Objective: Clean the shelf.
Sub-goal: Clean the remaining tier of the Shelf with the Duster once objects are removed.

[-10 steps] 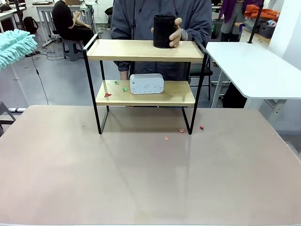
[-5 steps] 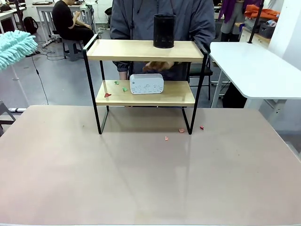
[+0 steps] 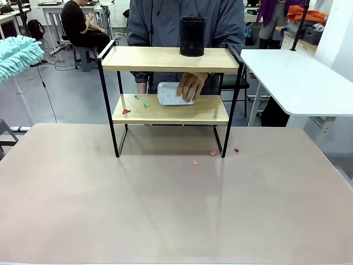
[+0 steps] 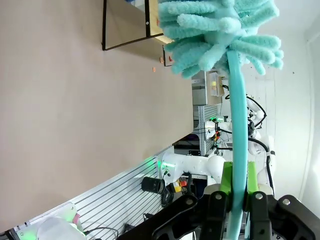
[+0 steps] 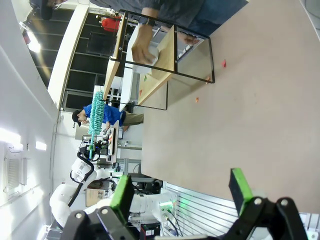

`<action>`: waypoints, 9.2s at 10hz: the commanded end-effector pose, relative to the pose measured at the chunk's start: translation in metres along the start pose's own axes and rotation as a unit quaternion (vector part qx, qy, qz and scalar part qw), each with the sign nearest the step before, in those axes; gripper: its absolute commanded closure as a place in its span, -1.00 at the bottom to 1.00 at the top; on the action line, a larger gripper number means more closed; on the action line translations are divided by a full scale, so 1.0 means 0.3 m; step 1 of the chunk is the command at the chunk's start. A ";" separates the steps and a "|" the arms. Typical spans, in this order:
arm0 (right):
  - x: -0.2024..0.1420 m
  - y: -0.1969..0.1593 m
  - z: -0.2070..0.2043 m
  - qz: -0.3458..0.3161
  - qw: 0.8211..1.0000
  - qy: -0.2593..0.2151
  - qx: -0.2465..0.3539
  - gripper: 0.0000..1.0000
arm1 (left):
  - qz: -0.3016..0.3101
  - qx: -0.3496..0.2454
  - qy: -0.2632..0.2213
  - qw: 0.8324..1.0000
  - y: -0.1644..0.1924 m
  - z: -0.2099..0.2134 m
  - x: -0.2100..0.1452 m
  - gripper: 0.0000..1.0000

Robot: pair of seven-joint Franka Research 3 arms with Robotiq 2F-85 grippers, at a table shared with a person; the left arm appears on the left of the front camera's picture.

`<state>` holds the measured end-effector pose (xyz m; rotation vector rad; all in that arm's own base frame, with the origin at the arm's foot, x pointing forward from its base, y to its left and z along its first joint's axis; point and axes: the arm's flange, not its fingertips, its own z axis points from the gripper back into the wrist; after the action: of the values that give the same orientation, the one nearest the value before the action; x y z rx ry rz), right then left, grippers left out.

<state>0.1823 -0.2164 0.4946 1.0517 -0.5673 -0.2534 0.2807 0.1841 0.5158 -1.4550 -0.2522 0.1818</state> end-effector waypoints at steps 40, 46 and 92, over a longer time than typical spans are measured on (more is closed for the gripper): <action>0.003 0.004 -0.004 0.013 1.000 -0.008 0.012 -1.00 | -0.143 0.441 -0.010 0.886 0.197 -1.170 -0.179 0.74; 0.003 0.004 -0.004 0.013 1.000 -0.008 0.012 -1.00 | -0.127 0.386 0.102 0.908 0.161 -1.134 -0.230 0.74; 0.003 0.004 -0.004 0.013 1.000 -0.008 0.012 -1.00 | -0.223 0.385 0.192 0.874 -0.130 -1.007 -0.251 0.74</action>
<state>0.1818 -0.2166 0.4947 1.0505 -0.5674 -0.2532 0.2921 -0.1205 0.5213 -0.6015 -0.0956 -0.4129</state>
